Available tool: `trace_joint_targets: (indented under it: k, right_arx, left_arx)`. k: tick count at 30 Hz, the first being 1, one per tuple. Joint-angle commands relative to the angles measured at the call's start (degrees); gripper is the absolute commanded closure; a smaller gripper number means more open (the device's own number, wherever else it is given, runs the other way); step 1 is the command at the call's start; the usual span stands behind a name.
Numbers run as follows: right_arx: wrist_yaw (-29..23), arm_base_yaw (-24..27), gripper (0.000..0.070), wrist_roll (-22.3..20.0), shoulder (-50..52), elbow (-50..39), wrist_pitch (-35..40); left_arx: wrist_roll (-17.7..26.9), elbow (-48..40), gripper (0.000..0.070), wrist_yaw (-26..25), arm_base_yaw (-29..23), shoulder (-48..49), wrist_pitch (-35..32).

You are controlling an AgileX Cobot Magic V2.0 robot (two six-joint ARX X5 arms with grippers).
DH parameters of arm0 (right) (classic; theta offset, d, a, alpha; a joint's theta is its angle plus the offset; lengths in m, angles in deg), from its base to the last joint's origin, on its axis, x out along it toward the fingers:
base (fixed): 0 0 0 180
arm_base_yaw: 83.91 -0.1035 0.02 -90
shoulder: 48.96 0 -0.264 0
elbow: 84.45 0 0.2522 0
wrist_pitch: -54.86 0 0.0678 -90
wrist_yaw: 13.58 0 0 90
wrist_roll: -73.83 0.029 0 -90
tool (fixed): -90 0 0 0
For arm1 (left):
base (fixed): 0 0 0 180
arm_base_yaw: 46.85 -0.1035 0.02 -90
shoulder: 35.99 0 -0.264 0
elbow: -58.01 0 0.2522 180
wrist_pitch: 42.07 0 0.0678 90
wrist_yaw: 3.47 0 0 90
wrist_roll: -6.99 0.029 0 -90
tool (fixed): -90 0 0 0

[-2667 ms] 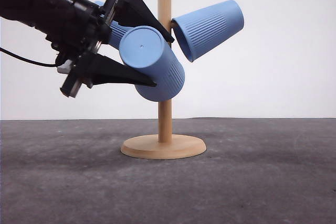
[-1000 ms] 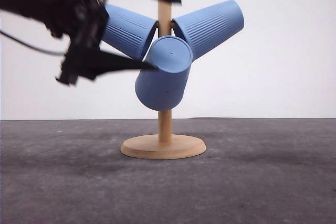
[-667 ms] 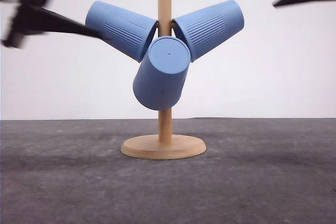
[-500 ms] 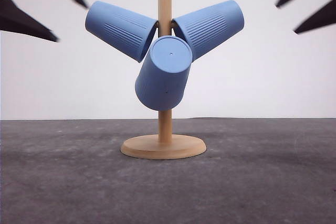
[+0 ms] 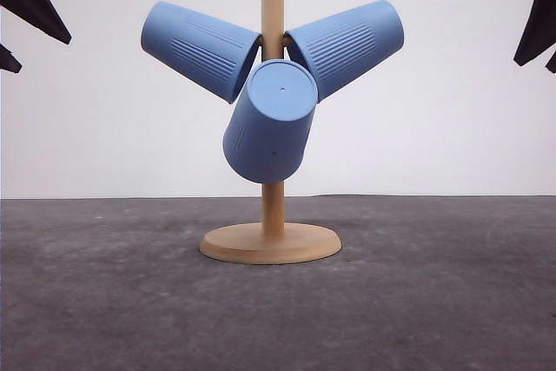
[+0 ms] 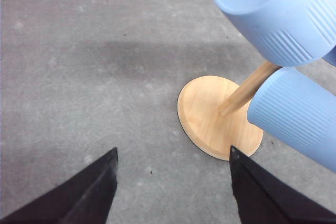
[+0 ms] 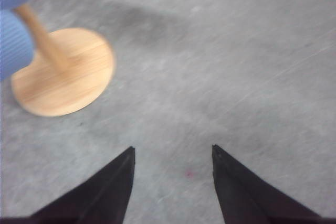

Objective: Place three cups

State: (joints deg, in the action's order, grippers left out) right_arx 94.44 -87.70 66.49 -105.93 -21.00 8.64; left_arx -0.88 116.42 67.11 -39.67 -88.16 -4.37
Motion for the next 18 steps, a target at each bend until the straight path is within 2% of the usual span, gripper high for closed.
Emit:
trace_joint_targets:
  k: [1, 2, 3, 4, 5, 7, 18]
  right_arx:
    - [-0.1, -0.1, 0.0408, -1.0, -0.2, 0.7, 0.6]
    - [-0.1, -0.1, 0.0448, -1.0, -0.2, 0.7, 0.6]
    - [-0.2, -0.1, 0.0550, -1.1, -0.2, 0.7, 0.7]
    - [-0.3, -0.1, 0.0699, -1.1, -0.2, 0.7, 0.7]
    - [-0.3, -0.1, 0.0689, -1.0, -0.2, 0.7, 0.8]
    - [-0.5, -0.1, 0.0685, -1.0, -0.2, 0.7, 1.1]
    - [-0.4, -0.1, 0.0684, -1.0, -0.2, 0.7, 1.2]
  left_arx:
    - [1.2, 0.7, 0.0322, -0.1, -0.1, -0.3, -0.8]
    - [1.2, 0.7, 0.0382, -0.1, -0.1, -0.3, -0.7]
    - [1.2, 0.7, 0.0496, -0.3, -0.1, -0.3, -0.7]
    - [1.2, 0.7, 0.0655, -0.6, -0.1, -0.3, -0.7]
    - [1.2, 0.7, 0.0680, -0.9, -0.1, -0.3, -0.9]
    - [1.2, 0.7, 0.0700, -1.2, -0.1, -0.3, -1.2]
    - [1.2, 0.7, 0.0700, -1.2, -0.1, -0.2, -1.2]
